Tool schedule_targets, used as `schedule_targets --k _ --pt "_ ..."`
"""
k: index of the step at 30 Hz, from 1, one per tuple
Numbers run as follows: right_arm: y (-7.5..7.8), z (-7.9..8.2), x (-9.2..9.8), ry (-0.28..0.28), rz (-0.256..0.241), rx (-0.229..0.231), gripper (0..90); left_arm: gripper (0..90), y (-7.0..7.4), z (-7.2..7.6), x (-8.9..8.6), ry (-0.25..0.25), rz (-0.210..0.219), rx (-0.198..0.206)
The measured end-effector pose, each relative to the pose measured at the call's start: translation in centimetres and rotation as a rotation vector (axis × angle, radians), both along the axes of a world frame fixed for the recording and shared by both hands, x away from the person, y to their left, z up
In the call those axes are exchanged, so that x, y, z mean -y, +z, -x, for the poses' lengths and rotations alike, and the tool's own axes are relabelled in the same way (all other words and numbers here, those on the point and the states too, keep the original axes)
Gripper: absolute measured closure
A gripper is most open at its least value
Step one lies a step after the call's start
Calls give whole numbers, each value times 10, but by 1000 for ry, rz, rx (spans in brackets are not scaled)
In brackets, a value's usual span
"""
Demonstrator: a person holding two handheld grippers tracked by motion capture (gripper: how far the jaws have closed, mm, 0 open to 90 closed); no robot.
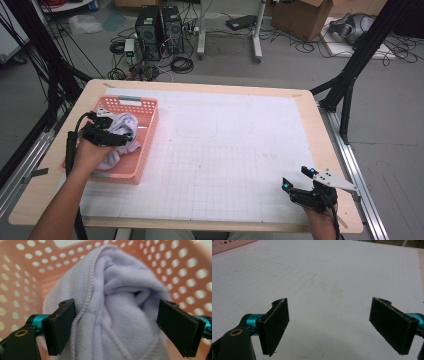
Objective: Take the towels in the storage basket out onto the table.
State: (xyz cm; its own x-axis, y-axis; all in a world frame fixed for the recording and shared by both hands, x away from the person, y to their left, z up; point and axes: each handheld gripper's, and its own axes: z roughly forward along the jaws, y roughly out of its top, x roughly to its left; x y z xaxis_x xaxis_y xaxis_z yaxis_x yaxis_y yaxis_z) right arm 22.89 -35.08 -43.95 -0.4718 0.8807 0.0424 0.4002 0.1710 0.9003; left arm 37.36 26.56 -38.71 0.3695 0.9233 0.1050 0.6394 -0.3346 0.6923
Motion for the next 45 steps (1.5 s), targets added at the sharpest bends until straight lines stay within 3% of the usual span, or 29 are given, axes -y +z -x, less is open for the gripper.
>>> schedule_targets --k 5,9,14,18,21,24,25,28,30,34,38,39,40,41,42,43,45 --pt "0 0 1 -3 -3 -4 149 124 -10 -8 -3 22 -6 -67" --pt "-1 -1 1 -1 -1 -7 149 116 -16 -12 -1 17 -21 -97" --pt "-1 0 0 4 1 -8 149 53 -29 -15 -2 -2 0 -115" --pt "-1 0 1 2 -5 -10 149 133 -29 -14 -2 13 -2 -110" --pt "-1 0 1 1 -3 -10 149 198 -26 -14 -5 30 21 -107" --pt "-1 -1 1 1 -5 -7 149 330 -22 -12 -10 24 51 -92" --pt "-1 -1 1 1 -5 -7 149 330 -20 -11 -11 27 69 -83" --pt "-1 -1 2 -4 -8 -11 149 489 -13 -6 -19 25 115 -52" --pt "-2 -1 2 -3 -9 -13 149 540 -12 -5 -20 26 124 -42" --pt "-2 -1 3 -8 -13 -17 149 577 -6 -2 -25 31 173 -13" --pt "-2 -1 4 -14 -18 -18 149 578 10 6 -37 35 300 78" --pt "-2 -2 4 -14 -19 -18 150 578 10 6 -37 35 300 78" --pt "-2 -2 4 -14 -19 -16 150 578 17 10 -41 28 342 115" --pt "-2 -2 4 -13 -19 -16 150 578 17 10 -41 28 342 115" --pt "-2 -2 4 -13 -20 -15 149 577 24 15 -46 24 381 154" --pt "-2 -1 4 -14 -24 -15 150 577 24 15 -46 24 381 154" --pt "-2 -1 4 -9 -22 -10 149 576 32 18 -50 25 412 198"
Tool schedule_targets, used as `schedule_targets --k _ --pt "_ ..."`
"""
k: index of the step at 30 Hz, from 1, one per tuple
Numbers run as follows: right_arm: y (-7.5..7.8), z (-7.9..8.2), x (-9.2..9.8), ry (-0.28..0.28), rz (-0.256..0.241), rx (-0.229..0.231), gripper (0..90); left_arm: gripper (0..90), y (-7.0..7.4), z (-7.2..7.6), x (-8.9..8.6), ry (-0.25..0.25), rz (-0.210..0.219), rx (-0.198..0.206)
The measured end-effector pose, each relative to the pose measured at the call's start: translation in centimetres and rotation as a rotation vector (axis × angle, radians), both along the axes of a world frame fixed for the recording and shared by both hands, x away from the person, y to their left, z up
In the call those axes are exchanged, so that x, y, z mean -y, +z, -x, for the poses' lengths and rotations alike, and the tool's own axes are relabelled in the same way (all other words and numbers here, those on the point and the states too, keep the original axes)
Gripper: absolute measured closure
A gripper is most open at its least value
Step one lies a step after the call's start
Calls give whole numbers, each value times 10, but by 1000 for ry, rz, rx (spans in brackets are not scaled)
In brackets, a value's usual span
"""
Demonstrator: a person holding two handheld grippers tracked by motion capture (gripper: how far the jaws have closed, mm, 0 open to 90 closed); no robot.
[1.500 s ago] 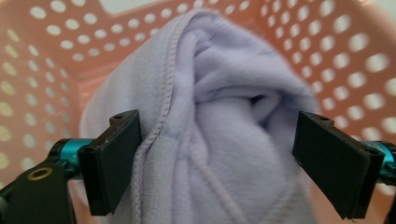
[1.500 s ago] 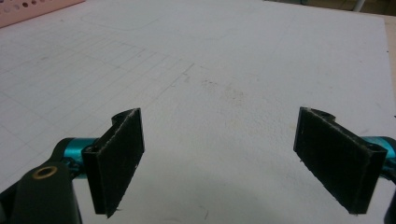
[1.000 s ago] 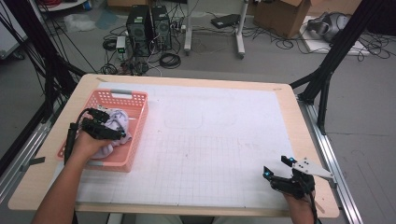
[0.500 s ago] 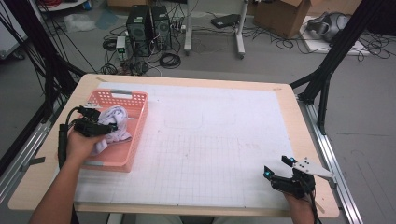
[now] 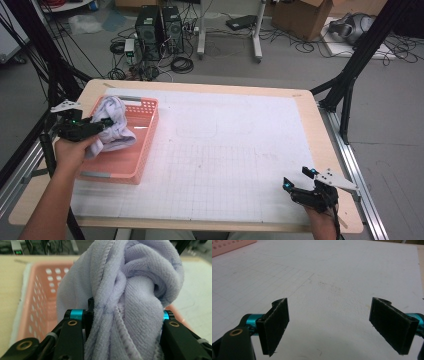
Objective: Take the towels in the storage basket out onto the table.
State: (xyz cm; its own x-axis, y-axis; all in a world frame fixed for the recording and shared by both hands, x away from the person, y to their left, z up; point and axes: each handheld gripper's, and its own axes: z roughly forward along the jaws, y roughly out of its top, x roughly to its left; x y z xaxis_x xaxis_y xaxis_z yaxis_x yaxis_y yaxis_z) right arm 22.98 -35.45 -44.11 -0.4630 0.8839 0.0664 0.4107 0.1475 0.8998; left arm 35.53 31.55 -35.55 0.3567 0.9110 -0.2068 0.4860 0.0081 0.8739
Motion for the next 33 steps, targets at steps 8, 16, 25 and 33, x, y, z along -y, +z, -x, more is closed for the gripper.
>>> schedule_targets --k 8,16,25,33 --pt "1 1 0 2 -5 5 149 575 24 13 3 -23 108 135" --pt "2 2 1 10 -1 13 150 574 50 21 39 -120 152 233" --pt "3 3 2 5 -7 12 150 573 59 19 88 -231 234 290" --pt "3 3 1 8 -3 16 150 572 46 11 150 -346 178 278"
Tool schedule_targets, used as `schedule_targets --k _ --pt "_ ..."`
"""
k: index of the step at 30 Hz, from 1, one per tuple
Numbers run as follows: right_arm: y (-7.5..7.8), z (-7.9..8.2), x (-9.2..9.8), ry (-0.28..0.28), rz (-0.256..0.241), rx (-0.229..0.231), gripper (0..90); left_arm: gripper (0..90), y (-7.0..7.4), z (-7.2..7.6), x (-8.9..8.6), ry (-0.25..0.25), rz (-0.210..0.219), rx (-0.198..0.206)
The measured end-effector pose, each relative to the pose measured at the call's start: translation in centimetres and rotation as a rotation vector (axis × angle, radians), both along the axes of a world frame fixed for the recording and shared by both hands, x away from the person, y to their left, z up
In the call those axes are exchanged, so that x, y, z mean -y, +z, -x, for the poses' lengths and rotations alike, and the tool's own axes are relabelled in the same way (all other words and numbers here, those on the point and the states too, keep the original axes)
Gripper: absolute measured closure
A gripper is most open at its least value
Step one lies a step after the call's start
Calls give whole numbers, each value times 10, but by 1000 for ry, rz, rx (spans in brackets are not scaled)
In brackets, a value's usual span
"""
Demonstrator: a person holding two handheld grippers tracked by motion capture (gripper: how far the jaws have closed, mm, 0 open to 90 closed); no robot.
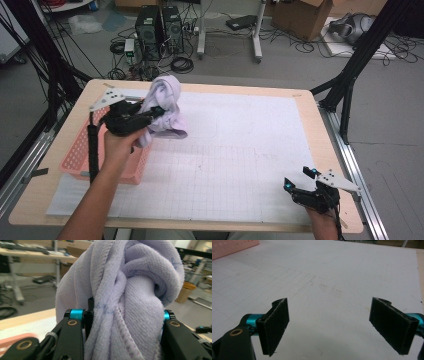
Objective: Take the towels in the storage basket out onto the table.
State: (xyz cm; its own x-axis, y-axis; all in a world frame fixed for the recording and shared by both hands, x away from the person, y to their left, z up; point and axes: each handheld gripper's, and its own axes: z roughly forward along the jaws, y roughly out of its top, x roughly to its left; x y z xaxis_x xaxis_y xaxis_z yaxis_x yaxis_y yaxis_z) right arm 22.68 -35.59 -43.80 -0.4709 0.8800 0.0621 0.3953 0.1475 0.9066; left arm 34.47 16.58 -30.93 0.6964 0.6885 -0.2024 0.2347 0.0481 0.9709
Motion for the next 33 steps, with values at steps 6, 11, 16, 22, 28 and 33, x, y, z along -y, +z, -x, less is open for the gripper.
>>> schedule_targets --k 6,11,16,22,28,33 --pt "0 -1 0 2 2 -7 150 569 -16 -4 41 -75 -24 -21" --pt "-1 -1 -1 6 7 -7 150 569 -30 -8 71 -116 -61 -34" --pt "-1 -2 -1 6 6 -13 150 567 -47 -15 100 -138 -69 -56" --pt "-2 -3 -1 9 6 -11 150 562 -66 -21 123 -146 -119 -68" --pt "-2 -4 0 4 5 -17 150 558 -94 -32 147 -173 -162 -136" --pt "-3 -4 0 7 6 -17 150 527 -107 -36 156 -177 -180 -187"
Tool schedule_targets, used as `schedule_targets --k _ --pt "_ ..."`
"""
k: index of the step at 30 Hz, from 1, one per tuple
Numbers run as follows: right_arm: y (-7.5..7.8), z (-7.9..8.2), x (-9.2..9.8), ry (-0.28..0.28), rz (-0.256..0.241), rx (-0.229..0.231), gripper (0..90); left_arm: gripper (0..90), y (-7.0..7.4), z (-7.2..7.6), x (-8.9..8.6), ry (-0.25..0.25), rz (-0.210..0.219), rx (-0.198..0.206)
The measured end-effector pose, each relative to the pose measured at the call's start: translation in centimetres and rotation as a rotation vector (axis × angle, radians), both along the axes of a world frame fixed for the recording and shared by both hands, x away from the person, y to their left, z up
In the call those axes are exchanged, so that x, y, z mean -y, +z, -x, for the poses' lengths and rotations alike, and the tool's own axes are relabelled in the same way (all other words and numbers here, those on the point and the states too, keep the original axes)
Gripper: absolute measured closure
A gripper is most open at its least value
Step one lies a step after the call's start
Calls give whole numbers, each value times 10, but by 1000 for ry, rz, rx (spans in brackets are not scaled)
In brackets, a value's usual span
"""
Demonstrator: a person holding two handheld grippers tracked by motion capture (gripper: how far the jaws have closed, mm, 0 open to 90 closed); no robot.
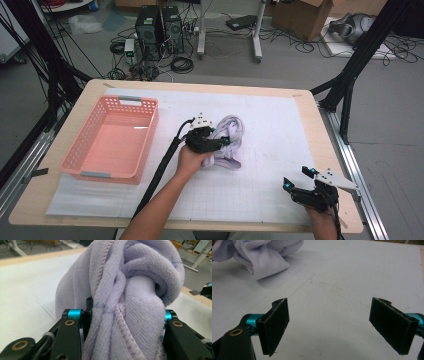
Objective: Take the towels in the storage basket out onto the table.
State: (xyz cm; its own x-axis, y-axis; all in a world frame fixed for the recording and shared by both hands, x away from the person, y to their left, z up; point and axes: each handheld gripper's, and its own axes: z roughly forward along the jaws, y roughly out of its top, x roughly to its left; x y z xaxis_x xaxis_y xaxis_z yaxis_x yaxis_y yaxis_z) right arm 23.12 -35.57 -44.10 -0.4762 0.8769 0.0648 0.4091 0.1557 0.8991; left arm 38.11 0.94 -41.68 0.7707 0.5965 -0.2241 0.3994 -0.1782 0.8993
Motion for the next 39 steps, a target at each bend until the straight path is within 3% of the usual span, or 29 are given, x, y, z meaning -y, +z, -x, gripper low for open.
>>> schedule_targets --k 2,4,5,6,7,10,12,14,16,18,20,26,29,34,39 --pt "0 0 0 1 2 -3 150 514 -4 -2 1 4 -7 -29" --pt "-1 0 0 2 4 -5 150 422 -3 -3 -1 18 -1 -39" --pt "-1 0 0 2 4 -5 150 422 0 -3 -4 28 -4 -34" --pt "-1 0 0 3 6 -9 150 347 3 -2 -7 39 -8 -25" --pt "-1 0 0 2 8 -9 150 328 7 -1 -11 46 -13 -16" --pt "-1 0 -1 0 10 -13 150 290 12 4 -27 99 1 28" --pt "-1 0 -1 1 9 -11 150 269 12 7 -37 121 -1 29" --pt "-1 1 -2 0 10 -12 150 269 11 12 -45 128 9 32" --pt "-1 1 -2 -2 12 -13 150 272 11 18 -51 122 -8 36" --pt "-1 0 -2 -2 12 -12 150 287 13 29 -59 146 -34 81" --pt "-1 0 -2 -2 15 -12 150 287 14 33 -62 147 -35 90" --pt "-1 2 -3 -6 15 -17 150 287 19 55 -85 149 11 116" --pt "-1 2 -3 -7 17 -17 150 291 14 68 -99 153 42 113" --pt "-1 1 -7 1 22 -18 150 291 -2 84 -112 155 25 108" --pt "-2 0 -10 11 38 -16 150 294 0 91 -115 150 17 130"
